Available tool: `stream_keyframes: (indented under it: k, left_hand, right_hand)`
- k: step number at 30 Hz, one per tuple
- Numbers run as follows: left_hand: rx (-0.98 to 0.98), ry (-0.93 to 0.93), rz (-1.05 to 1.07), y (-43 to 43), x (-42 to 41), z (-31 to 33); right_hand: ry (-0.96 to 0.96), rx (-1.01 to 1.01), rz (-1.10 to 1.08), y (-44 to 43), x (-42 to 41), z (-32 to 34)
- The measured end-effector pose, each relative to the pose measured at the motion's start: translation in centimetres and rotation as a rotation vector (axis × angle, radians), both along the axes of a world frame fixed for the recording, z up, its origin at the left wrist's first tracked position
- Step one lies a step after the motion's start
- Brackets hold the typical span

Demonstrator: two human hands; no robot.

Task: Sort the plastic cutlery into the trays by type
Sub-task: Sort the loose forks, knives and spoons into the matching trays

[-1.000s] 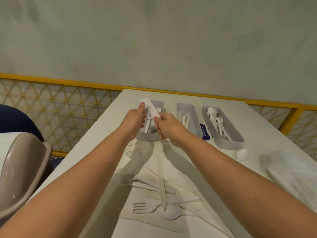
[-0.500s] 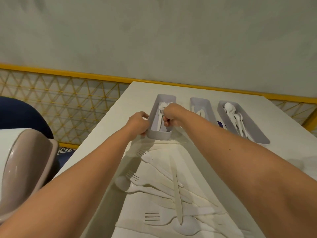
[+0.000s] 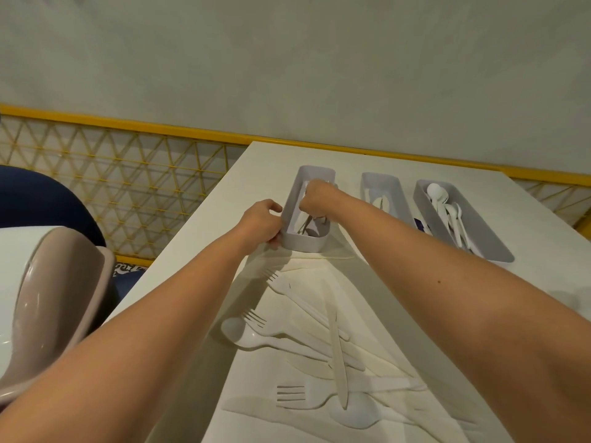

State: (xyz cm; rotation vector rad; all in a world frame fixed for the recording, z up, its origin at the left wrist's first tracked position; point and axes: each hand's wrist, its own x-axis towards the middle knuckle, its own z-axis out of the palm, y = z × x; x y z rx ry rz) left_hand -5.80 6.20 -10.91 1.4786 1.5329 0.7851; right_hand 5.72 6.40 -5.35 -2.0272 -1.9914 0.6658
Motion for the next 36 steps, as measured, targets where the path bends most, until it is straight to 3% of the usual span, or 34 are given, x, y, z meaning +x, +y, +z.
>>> stream_keyframes:
  k: [8, 13, 16, 22, 27, 36]
  left_hand:
    - [0.022, 0.240, -0.112, -1.8, -3.7, -0.4]
    - [-0.009, 0.424, -0.289, -3.9, -4.7, -0.8]
    - [0.048, 0.514, -0.314, -4.5, -4.8, -0.8]
    - [0.134, 0.568, -0.336, -5.2, -4.8, -0.7]
    - [0.185, 0.610, -0.338, -5.5, -4.8, -1.0]
    - [0.162, 0.561, -0.395, -6.3, -5.1, -0.5]
  right_hand:
    - [-0.228, -0.076, 0.182, -4.6, 2.5, 0.8]
    - [-0.295, -0.365, 0.266, -8.4, 3.8, -0.8]
    - [-0.273, -0.482, 0.277, -9.9, 3.6, -2.1]
    - [-0.121, -0.488, 0.195, -11.5, 3.4, -3.2]
    - [-0.138, -0.404, 0.172, -12.4, 4.1, -2.5]
    - [-0.165, -0.005, 0.211, -10.7, 5.3, -1.9]
